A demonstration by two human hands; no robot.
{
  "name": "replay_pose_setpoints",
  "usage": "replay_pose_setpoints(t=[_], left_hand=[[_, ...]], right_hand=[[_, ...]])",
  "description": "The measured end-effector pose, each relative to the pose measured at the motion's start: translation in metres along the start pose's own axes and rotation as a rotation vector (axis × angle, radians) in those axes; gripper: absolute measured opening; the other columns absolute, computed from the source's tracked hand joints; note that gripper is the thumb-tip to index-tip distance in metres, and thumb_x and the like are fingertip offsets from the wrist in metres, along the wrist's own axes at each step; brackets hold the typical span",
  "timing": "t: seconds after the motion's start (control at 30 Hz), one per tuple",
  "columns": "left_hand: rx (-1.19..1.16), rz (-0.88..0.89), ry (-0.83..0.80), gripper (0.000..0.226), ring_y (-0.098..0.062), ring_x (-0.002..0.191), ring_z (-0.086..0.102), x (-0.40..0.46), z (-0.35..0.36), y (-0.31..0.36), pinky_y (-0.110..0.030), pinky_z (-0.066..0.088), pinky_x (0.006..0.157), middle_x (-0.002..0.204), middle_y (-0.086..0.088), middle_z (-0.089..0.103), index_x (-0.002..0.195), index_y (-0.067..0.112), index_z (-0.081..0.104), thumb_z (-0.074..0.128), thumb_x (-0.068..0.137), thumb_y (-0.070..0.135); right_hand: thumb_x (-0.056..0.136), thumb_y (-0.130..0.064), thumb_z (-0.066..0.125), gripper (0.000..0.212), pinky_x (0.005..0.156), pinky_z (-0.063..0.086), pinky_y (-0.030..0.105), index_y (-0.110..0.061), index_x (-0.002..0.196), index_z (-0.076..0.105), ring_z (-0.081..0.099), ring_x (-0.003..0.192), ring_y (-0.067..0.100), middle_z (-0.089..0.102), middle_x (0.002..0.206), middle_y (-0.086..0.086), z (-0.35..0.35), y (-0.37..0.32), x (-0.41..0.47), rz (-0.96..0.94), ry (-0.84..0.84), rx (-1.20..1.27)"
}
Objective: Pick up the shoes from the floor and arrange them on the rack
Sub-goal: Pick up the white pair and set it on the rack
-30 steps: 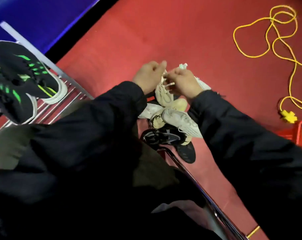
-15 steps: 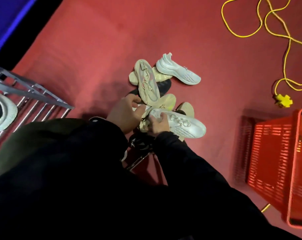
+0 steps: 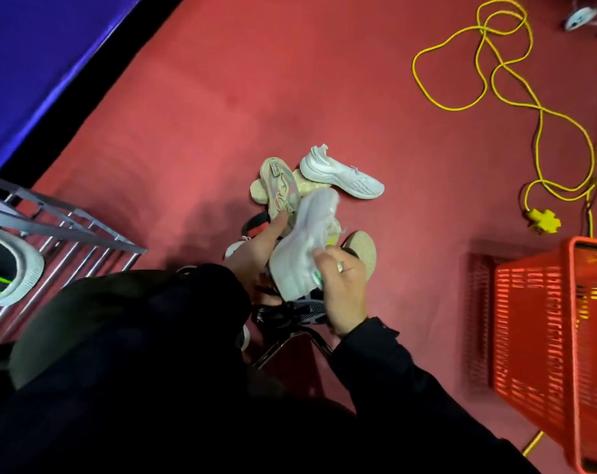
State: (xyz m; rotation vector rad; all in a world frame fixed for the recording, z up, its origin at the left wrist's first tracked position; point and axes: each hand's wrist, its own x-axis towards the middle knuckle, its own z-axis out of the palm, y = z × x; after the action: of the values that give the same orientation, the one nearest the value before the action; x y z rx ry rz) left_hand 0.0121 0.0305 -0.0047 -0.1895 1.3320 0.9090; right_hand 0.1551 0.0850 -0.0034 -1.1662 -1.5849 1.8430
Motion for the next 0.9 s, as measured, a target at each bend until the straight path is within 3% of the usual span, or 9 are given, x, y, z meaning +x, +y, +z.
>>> replay_pose_setpoints(t=[0.1,0.2,0.27,0.37,0.47,0.6,0.7,0.8,0.9], left_hand=[[-0.195,-0.007,-0.189,0.081,-0.028,0.101,0.065,0.003,-0.009,-0.004,-0.041,0.041,0.109,0.116,-0.017,0.065,0.137,0.002,0.055,0.068,0.08,0.059],[-0.217,-0.059,-0.196,0.067,-0.032,0.104,0.064,-0.006,-0.017,-0.005,-0.041,0.038,0.111,0.115,-0.021,0.065,0.131,-0.002,0.059,0.061,0.089,0.05],[-0.229,-0.028,-0.087,0.076,-0.033,0.103,0.066,-0.002,-0.026,0.002,-0.046,0.04,0.112,0.116,-0.019,0.068,0.127,0.003,0.063,0.074,0.074,0.056],[-0.034,0.088,0.164,0.085,-0.025,0.084,0.074,0.001,-0.029,0.039,-0.038,0.057,0.086,0.103,-0.011,0.076,0.114,0.008,0.07,0.084,0.053,0.066],[0.181,0.224,0.25,0.041,-0.012,0.054,0.069,-0.009,-0.031,0.096,-0.021,0.05,0.049,0.07,-0.001,0.074,0.095,0.011,0.068,0.08,0.073,0.043],[0.38,0.337,0.34,0.076,-0.031,0.081,0.072,0.015,-0.06,0.141,-0.045,0.059,0.064,0.097,-0.013,0.073,0.11,0.008,0.067,0.079,0.043,0.043],[0.424,0.341,0.221,0.057,-0.03,0.072,0.066,0.03,-0.089,0.146,-0.042,0.051,0.061,0.087,-0.018,0.07,0.104,0.002,0.068,0.073,0.057,0.035],[0.482,0.354,0.197,0.054,-0.023,0.068,0.067,0.043,-0.127,0.129,-0.038,0.053,0.061,0.082,-0.009,0.073,0.099,0.008,0.067,0.072,0.061,0.046],[0.488,0.325,0.214,0.056,-0.02,0.085,0.074,0.048,-0.153,0.113,-0.036,0.058,0.069,0.096,-0.002,0.076,0.11,0.023,0.065,0.076,0.065,0.055]], right_hand=[[0.086,-0.03,0.056,0.039,0.053,0.025,0.021,-0.021,0.058,0.031,0.025,0.052,0.004,0.026,0.056,-0.011,0.011,-0.015,-0.01,-0.026,-0.051,0.04],[0.091,-0.024,0.055,0.035,0.054,0.029,0.018,-0.02,0.06,0.037,0.031,0.053,0.001,0.033,0.057,-0.015,0.017,-0.027,-0.007,-0.002,-0.065,0.071],[0.103,-0.014,0.046,0.029,0.059,0.037,0.015,-0.012,0.075,0.053,0.042,0.058,-0.002,0.045,0.063,-0.015,0.018,-0.033,0.004,-0.007,-0.052,0.05],[0.108,-0.012,0.043,0.023,0.059,0.041,0.012,0.0,0.097,0.06,0.049,0.058,-0.005,0.052,0.072,-0.002,0.024,-0.036,0.051,0.013,0.114,0.04],[0.099,-0.01,0.053,0.01,0.066,0.048,0.025,-0.012,0.091,0.059,0.051,0.06,0.001,0.055,0.071,-0.006,0.036,-0.013,0.118,0.126,0.198,-0.132],[0.091,-0.024,0.054,0.006,0.082,0.055,0.04,-0.024,0.093,0.06,0.062,0.079,0.022,0.063,0.081,-0.005,0.043,0.029,0.195,0.296,0.161,-0.377],[0.097,-0.023,0.057,0.034,0.086,0.047,0.029,-0.013,0.129,0.059,0.064,0.101,0.027,0.068,0.107,0.005,0.041,0.057,0.248,0.333,0.108,-0.617],[0.097,-0.022,0.058,0.06,0.116,0.035,0.035,-0.005,0.152,0.04,0.043,0.144,0.029,0.042,0.157,0.013,0.04,0.09,0.292,0.244,0.092,-0.764],[0.093,-0.015,0.065,0.088,0.122,0.027,0.038,-0.008,0.162,0.012,0.03,0.152,0.031,0.027,0.166,0.016,0.045,0.115,0.326,0.309,0.107,-0.644]])
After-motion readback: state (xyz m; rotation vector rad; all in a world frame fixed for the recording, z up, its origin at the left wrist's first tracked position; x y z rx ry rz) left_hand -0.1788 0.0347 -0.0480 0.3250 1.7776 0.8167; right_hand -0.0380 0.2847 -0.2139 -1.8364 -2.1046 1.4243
